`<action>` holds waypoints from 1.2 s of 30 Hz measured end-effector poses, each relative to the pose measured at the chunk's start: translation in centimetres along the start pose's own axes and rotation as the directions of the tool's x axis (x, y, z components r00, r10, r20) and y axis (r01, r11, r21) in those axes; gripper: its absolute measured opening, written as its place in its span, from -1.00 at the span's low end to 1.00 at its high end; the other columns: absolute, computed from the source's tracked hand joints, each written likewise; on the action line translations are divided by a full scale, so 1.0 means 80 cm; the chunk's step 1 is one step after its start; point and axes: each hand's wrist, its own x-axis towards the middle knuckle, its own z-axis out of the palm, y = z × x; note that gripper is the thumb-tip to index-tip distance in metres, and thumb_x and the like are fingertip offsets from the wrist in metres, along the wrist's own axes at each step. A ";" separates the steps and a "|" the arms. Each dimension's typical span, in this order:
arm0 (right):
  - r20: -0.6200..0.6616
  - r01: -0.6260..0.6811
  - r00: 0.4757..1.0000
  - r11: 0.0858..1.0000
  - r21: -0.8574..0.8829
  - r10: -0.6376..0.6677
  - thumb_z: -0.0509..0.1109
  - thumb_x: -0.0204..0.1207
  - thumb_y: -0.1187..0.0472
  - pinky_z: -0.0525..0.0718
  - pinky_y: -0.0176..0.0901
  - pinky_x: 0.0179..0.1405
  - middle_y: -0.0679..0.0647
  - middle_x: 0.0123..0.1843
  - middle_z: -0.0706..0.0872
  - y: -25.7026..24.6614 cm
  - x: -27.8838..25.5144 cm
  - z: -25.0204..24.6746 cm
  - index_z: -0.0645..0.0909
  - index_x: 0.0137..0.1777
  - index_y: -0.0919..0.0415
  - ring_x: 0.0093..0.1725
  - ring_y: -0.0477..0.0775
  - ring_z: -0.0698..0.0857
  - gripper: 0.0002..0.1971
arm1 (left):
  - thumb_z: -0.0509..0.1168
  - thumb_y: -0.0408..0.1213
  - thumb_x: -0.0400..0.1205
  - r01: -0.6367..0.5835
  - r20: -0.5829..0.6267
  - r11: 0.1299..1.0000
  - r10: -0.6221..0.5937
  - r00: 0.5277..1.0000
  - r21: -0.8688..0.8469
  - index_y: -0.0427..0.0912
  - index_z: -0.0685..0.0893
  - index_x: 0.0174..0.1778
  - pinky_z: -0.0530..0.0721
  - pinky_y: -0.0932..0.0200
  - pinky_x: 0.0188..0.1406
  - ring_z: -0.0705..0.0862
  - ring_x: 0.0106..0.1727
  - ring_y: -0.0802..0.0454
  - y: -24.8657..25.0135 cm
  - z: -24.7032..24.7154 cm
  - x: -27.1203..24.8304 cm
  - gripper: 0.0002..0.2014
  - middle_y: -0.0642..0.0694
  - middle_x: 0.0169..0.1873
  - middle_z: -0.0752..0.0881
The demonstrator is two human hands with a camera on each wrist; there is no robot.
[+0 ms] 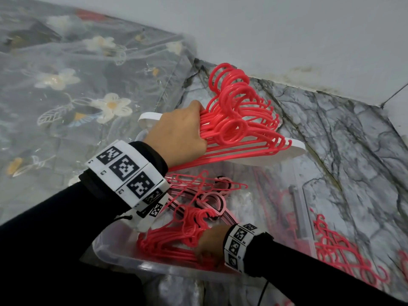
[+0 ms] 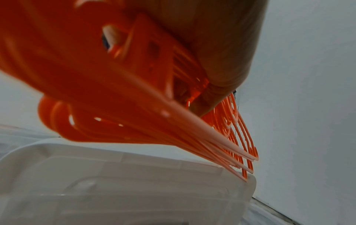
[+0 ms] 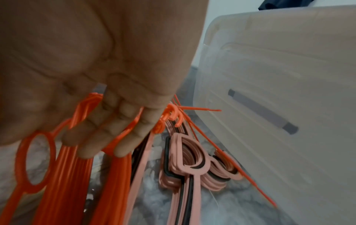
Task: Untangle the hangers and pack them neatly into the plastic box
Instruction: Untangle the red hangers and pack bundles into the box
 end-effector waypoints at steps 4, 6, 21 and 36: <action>0.021 -0.007 1.000 0.992 0.124 0.004 0.42 0.39 0.39 0.67 0.04 -0.02 0.25 -0.02 0.77 -0.011 -0.014 -0.015 0.74 0.05 0.27 -0.03 0.27 0.72 -0.76 | 0.31 -0.23 0.47 -0.005 0.001 1.000 0.005 1.000 -0.010 -0.11 0.45 0.03 0.36 0.26 -0.47 0.50 -0.38 0.17 -0.003 -0.001 0.002 -0.74 0.08 -0.33 0.57; 0.076 -0.018 0.997 0.979 0.201 0.003 0.41 0.39 0.46 0.63 -0.06 -0.06 0.32 -0.03 0.78 -0.013 -0.019 -0.026 0.75 0.02 0.38 -0.02 0.29 0.73 -0.79 | 0.31 -0.23 0.46 -0.009 0.005 1.000 0.009 1.000 -0.012 -0.11 0.46 0.03 0.40 0.24 -0.46 0.53 -0.36 0.15 -0.003 -0.001 0.003 -0.74 0.06 -0.31 0.60; 0.035 -0.073 0.997 0.806 0.587 0.065 0.44 0.49 0.26 0.60 -0.27 -0.18 0.22 0.08 0.77 -0.023 -0.067 -0.052 0.70 0.12 0.30 -0.07 0.09 0.69 -0.77 | 0.30 -0.26 0.45 0.009 -0.025 1.000 -0.009 1.000 -0.005 -0.16 0.47 0.04 0.36 0.13 -0.35 0.45 -0.42 0.14 -0.008 -0.012 0.005 -0.73 0.14 -0.40 0.48; -0.422 0.169 0.785 0.499 0.850 0.453 0.32 0.46 0.54 0.64 -0.09 -0.25 0.07 -0.30 0.69 0.014 -0.146 -0.099 0.51 -0.03 0.14 -0.34 0.08 0.66 -0.73 | 0.31 -0.24 0.43 0.069 -0.016 0.998 -0.069 0.998 0.006 -0.14 0.49 0.10 0.57 -0.02 -0.18 0.62 -0.20 -0.15 -0.005 -0.019 0.005 -0.68 -0.04 -0.22 0.62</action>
